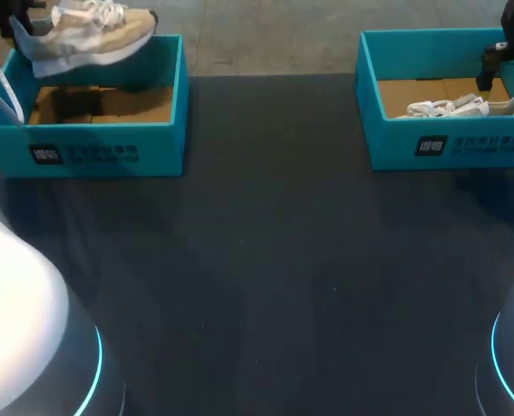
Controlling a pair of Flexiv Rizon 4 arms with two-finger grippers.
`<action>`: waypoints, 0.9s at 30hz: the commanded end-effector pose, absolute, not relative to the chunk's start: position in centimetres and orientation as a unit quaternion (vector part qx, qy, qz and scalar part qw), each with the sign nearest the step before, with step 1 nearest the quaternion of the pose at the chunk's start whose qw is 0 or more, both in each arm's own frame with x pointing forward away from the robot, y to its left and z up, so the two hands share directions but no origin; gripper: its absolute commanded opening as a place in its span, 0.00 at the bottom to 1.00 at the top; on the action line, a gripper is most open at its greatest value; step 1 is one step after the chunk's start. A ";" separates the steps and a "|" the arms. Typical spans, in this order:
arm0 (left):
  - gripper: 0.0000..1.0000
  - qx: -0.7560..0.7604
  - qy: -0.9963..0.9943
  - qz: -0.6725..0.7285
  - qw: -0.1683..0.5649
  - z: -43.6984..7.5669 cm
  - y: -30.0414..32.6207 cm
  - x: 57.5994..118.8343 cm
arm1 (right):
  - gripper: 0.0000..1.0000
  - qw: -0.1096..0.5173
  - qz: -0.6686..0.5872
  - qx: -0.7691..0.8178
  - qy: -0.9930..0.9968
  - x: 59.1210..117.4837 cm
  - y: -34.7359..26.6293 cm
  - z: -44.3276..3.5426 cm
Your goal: Take the shoe out of the shoebox, open the shoe tongue, remove and reinsert the insole, then place the shoe into the shoebox
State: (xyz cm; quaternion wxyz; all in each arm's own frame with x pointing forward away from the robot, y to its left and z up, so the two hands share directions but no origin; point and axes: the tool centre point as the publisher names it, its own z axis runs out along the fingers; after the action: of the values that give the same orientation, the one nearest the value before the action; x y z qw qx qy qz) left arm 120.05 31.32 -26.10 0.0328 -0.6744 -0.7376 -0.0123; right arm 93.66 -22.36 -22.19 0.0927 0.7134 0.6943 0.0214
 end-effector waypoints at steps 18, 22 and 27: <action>0.00 -0.666 -0.743 -0.005 0.062 -20.1 32.3 120.5 | 1.00 0.093 0.022 0.714 0.694 93.6 -22.3 -22.2; 0.00 -0.666 -0.743 -0.005 0.062 -20.1 32.3 120.5 | 1.00 0.093 0.022 0.714 0.694 93.6 -22.3 -22.2; 0.00 -0.661 -0.748 -0.025 0.057 -19.6 31.4 118.9 | 1.00 0.093 0.022 0.714 0.694 93.6 -22.3 -22.2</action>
State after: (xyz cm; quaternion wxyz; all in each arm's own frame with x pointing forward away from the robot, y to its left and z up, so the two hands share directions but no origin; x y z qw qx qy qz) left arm 119.36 31.80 -20.55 0.0466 -0.6651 -0.7451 -0.0185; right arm 93.66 -22.36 -22.19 0.0927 0.7134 0.6943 0.0214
